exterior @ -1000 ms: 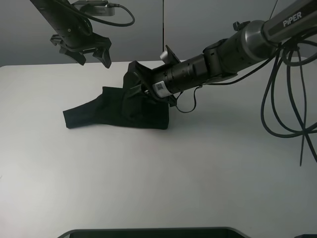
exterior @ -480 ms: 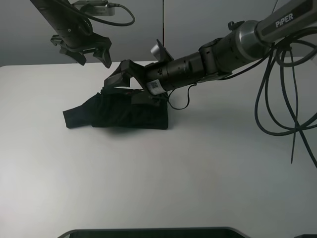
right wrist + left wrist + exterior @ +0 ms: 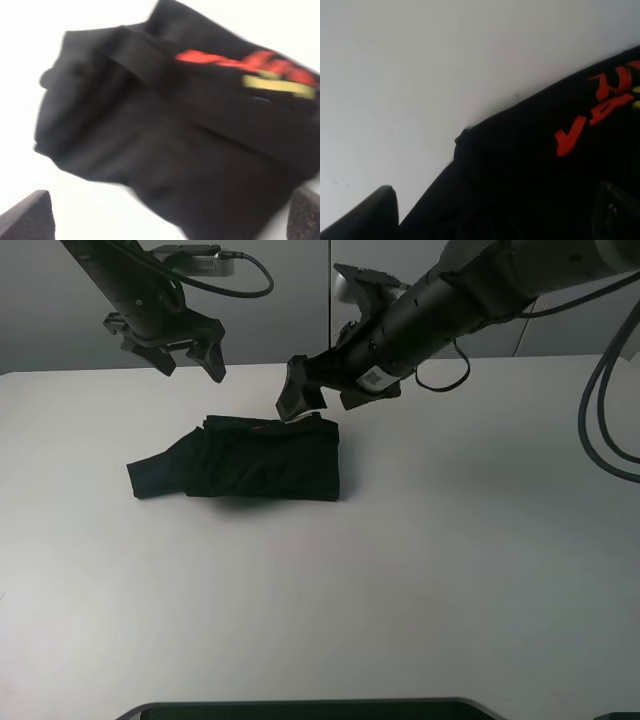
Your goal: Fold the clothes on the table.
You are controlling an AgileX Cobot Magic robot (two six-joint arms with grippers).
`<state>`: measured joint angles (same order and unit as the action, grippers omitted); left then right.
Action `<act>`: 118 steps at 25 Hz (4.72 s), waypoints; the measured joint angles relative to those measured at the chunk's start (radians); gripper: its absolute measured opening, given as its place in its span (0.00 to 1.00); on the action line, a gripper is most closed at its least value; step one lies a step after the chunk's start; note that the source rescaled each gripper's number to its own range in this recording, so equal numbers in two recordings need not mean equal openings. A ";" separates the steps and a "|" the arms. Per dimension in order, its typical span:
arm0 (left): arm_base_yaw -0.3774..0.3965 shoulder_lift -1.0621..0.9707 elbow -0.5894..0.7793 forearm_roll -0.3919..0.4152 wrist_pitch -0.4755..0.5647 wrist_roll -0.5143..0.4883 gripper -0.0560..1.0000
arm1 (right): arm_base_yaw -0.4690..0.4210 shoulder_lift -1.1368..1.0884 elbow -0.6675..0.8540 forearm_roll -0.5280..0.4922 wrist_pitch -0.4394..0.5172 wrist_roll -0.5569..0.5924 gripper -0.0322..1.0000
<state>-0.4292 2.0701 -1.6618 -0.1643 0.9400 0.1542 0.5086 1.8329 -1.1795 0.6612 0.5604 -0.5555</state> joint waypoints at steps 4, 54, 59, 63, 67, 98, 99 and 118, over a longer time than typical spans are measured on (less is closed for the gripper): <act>0.000 -0.039 0.000 -0.015 0.029 0.014 1.00 | 0.000 -0.106 0.000 -0.392 0.049 0.293 1.00; 0.000 -1.962 1.059 0.155 0.186 -0.234 1.00 | 0.000 -1.670 0.646 -0.632 0.513 0.569 1.00; 0.000 -2.060 1.112 0.155 0.186 -0.209 1.00 | 0.000 -1.670 0.646 -0.618 0.513 0.556 1.00; 0.000 -2.065 1.131 0.155 0.178 -0.199 1.00 | 0.000 -1.670 0.646 -0.601 0.513 0.532 1.00; 0.000 -2.070 1.135 0.164 0.166 -0.197 1.00 | 0.000 -1.707 0.646 -0.589 0.505 0.515 1.00; 0.272 -2.070 1.150 0.164 0.149 -0.197 1.00 | -0.449 -1.834 0.669 -0.573 0.536 0.517 1.00; 0.283 -2.070 1.150 0.164 0.149 -0.197 1.00 | -0.471 -1.834 0.669 -0.573 0.536 0.517 1.00; 0.298 -2.070 1.150 0.164 0.149 -0.197 1.00 | -0.493 -1.834 0.669 -0.591 0.536 0.493 1.00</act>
<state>-0.1315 0.0000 -0.5115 0.0000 1.0891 -0.0424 0.0153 -0.0010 -0.5103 0.0699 1.0968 -0.0621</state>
